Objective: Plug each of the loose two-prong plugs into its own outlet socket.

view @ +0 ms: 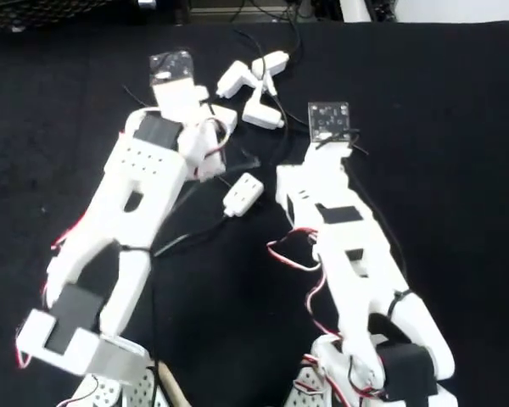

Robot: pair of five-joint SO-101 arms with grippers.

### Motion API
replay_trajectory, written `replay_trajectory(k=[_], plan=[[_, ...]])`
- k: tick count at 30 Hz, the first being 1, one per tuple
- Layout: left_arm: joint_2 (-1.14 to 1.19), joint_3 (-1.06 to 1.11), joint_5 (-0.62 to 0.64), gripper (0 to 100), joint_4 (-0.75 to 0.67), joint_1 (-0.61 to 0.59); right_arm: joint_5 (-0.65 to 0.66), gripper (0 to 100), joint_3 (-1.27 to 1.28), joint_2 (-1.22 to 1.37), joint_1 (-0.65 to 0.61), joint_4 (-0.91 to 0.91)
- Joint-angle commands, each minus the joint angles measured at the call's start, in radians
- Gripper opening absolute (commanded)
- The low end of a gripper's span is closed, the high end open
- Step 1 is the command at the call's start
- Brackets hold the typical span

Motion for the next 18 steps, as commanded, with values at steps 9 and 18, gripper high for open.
replay_trajectory(k=[9,18], plan=[[0.221,-0.203,0.236,3,-0.14,-0.013,-0.064,1.5,-0.03,0.016,0.104,-0.04],[0.368,-0.329,0.371,3,-0.12,0.05,-0.078,1.5,-0.031,0.012,0.141,-0.041]])
